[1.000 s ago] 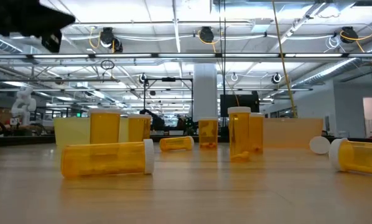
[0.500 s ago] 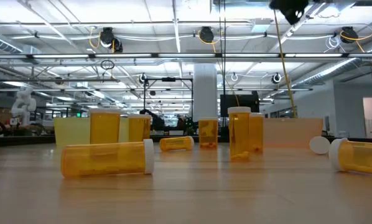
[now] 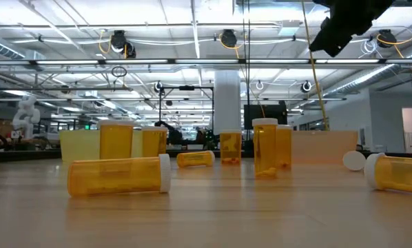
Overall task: Pick and place medicine bottles into bin by pill shape (circle, oval)
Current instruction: Put the small orange pill bottle into the orange bin
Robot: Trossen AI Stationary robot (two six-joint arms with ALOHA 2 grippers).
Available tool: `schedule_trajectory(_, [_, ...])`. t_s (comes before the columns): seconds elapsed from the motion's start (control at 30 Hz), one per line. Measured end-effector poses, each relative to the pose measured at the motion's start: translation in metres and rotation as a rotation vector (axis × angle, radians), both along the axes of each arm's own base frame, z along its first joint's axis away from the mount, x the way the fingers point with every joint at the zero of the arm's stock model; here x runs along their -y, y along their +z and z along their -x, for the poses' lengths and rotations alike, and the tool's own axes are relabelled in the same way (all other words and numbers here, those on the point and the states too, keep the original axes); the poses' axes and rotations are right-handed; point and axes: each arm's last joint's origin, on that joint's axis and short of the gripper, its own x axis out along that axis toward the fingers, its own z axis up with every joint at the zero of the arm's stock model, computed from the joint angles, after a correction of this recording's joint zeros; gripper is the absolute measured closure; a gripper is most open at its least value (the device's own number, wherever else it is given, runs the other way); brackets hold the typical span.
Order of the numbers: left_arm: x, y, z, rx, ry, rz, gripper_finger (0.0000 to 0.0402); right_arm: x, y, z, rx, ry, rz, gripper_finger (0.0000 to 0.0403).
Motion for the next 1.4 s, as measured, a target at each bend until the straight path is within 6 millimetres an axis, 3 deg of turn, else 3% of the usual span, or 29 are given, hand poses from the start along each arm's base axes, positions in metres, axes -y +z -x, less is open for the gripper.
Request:
schedule_trajectory(0.23, [0.014,-0.049,-0.028,-0.065,0.048,-0.033,0.0378,-0.012,-0.015,0.005,-0.089,0.06,-0.039,0.0403])
schedule_trajectory(0.5, [0.018,-0.076,-0.04,-0.006,0.077,-0.075,0.0378,-0.019,-0.025,0.005,-0.187,0.091,-0.036,0.0379])
schedule_trajectory(0.97, [0.018,-0.078,-0.041,0.0,0.081,-0.062,0.0378,-0.023,-0.07,-0.024,-0.471,0.23,0.156,0.0213])
schedule_trajectory(1.4, [0.018,-0.078,-0.041,0.0,0.079,-0.06,0.0378,-0.015,-0.093,-0.038,-0.584,0.398,0.299,0.0205])
